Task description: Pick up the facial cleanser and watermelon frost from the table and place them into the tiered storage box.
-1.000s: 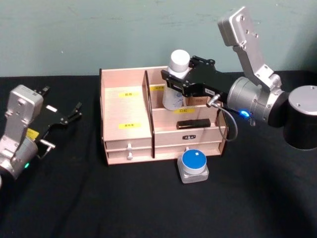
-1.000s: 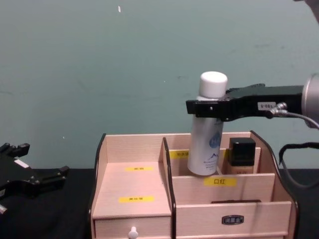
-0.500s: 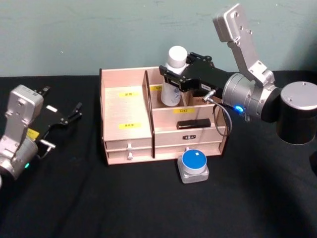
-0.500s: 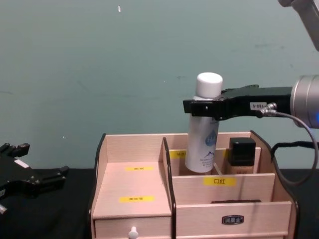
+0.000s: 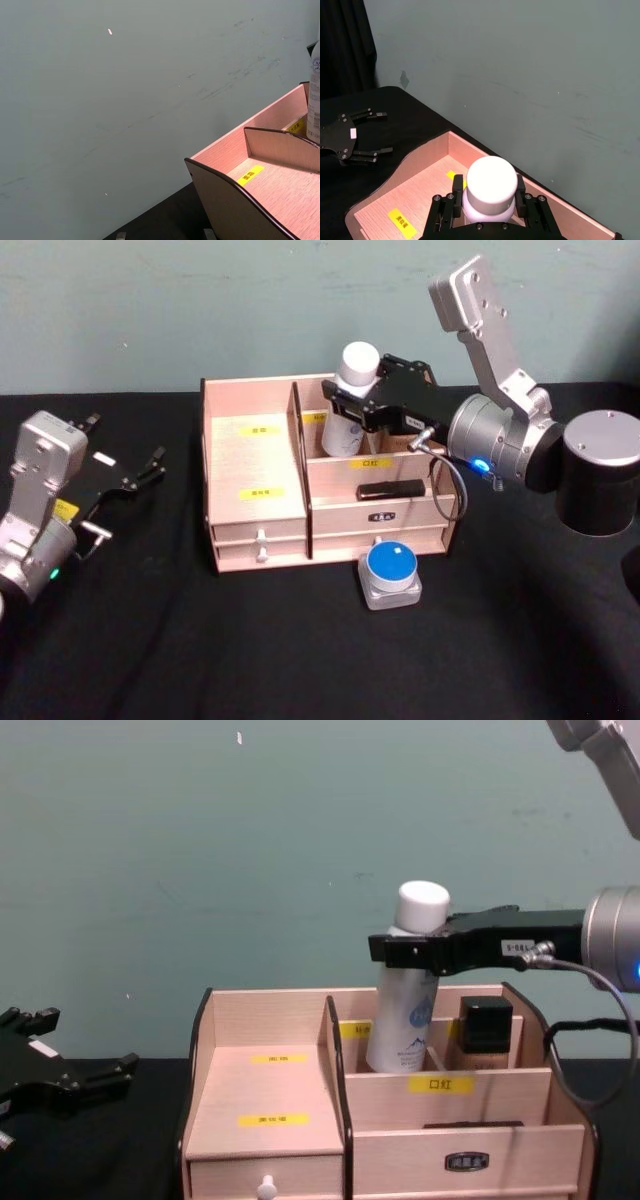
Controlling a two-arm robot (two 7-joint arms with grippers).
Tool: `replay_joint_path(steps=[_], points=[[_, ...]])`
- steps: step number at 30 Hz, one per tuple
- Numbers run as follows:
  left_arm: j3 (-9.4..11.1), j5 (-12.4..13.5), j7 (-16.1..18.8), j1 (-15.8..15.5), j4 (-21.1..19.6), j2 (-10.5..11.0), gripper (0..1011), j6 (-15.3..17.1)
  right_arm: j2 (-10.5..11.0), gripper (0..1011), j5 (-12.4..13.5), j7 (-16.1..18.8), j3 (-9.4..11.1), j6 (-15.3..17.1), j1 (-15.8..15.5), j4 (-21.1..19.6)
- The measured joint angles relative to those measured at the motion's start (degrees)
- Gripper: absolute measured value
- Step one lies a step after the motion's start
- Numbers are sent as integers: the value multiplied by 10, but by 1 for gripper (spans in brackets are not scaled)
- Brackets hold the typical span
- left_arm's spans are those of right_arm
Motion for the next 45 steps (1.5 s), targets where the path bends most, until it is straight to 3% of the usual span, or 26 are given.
replay_joint_path(steps=[25, 45], points=[[0, 0, 0, 0, 0, 0, 1001, 0, -9, 599, -16, 14, -18, 2, 10, 52], [0, 0, 0, 0, 0, 0, 1002, 0, -8, 612, -18, 14, -18, 4, 10, 53]])
